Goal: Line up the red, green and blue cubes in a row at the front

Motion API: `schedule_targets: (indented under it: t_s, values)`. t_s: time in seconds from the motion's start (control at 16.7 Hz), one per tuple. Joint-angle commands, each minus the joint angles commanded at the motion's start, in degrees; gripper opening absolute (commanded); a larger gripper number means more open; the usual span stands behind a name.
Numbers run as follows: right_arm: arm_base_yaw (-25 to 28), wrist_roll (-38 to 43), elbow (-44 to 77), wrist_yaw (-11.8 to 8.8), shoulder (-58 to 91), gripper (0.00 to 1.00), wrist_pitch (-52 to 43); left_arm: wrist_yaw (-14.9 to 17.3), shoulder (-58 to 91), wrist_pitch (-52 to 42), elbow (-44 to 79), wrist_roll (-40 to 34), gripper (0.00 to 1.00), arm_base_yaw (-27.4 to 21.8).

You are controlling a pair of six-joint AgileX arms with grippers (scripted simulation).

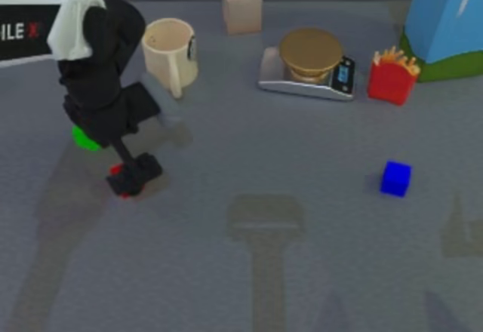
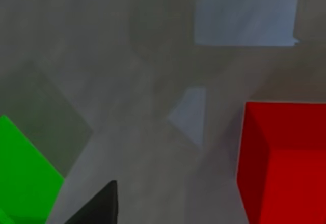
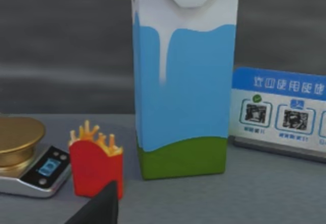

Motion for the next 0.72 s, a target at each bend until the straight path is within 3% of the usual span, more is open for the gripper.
schedule_targets:
  t_s: [0.24,0.48,0.72]
  values:
    - [0.0,0.0,0.0,0.0,0.0,1.0,0.0,0.03,3.56,7.64,-4.29,0.06,1.0,-0.03]
    - [0.0,0.0,0.0,0.0,0.0,1.0,0.0,0.03,3.86,8.08,-4.57,0.08,1.0,-0.03]
    - [0.0,0.0,0.0,0.0,0.0,1.0,0.0,0.03,3.86,8.08,-4.57,0.08,0.7,-0.03]
